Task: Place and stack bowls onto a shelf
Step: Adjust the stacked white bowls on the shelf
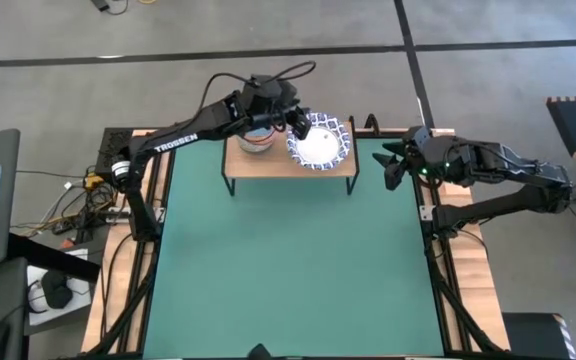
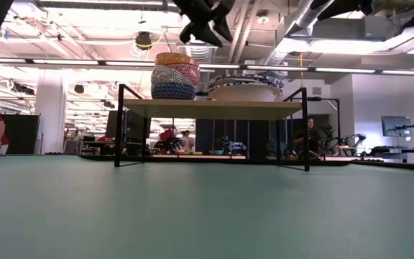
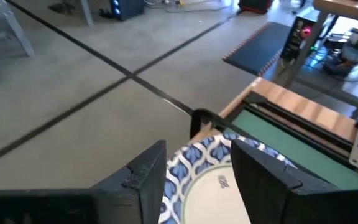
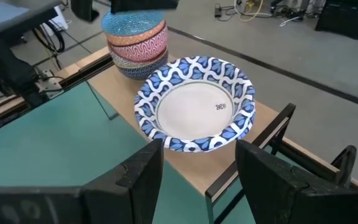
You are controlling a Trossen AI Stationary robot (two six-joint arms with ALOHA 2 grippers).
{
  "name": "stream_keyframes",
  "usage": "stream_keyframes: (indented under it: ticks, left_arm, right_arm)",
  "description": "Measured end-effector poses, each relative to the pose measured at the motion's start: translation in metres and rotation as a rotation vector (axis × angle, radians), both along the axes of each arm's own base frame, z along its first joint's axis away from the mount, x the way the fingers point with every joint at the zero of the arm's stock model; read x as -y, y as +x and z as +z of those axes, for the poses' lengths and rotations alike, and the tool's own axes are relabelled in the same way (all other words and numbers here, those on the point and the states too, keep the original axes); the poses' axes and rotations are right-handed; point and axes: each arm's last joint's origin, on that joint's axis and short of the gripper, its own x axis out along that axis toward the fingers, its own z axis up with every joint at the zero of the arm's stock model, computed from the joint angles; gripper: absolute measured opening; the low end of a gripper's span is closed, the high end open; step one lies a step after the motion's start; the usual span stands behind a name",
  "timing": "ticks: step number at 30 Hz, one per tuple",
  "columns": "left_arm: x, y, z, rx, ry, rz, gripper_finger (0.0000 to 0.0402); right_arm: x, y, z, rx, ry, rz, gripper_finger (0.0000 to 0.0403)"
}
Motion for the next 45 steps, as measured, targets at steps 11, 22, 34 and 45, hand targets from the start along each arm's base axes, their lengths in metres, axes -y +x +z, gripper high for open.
stream_keyframes:
  ticks: [11,22,34,45]
  left_arm:
    - [0.032,0.003,0.034,0.045,0.062,-0.028,0.0164]
    - [0.083,-0.030,0.060,-0.017,0.056,-0.013,0.0164]
    - [0.131,-0.080,0.053,-0.263,0.004,0.167,0.0164]
    - [0.140,-0.091,0.007,-0.353,-0.085,0.182,0.0164]
  right_arm:
    - [-0.001,0.000,-0.001,-0.005,0.013,0.031,0.0226]
    - [-0.003,0.030,-0.042,-0.140,0.060,0.166,0.0226]
    - [0.013,0.080,-0.077,-0.282,0.065,0.262,0.0226]
    - [0.035,0.110,-0.098,-0.305,0.093,0.286,0.0226]
